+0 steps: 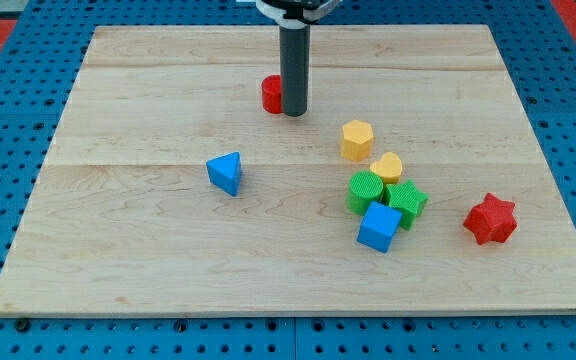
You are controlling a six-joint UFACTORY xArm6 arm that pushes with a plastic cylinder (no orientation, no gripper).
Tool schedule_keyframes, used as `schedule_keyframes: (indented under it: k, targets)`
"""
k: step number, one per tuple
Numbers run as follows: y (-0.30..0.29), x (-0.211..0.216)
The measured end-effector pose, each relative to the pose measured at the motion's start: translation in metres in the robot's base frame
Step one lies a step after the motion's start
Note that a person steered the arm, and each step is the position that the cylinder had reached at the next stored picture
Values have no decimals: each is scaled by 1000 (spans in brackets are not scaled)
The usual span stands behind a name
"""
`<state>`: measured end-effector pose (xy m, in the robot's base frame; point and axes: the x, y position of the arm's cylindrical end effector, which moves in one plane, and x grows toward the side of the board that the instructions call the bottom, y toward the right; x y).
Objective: Push blue triangle slightly down
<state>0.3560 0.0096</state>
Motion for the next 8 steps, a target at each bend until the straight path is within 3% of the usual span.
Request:
schedule_keyframes:
  k: [1,2,3,5,6,7,8]
  targets:
    - [34,-42]
    - [-34,-45]
    - [-55,5]
    - [-36,29]
    - [-36,64]
    - [-101,90]
    - [-109,111]
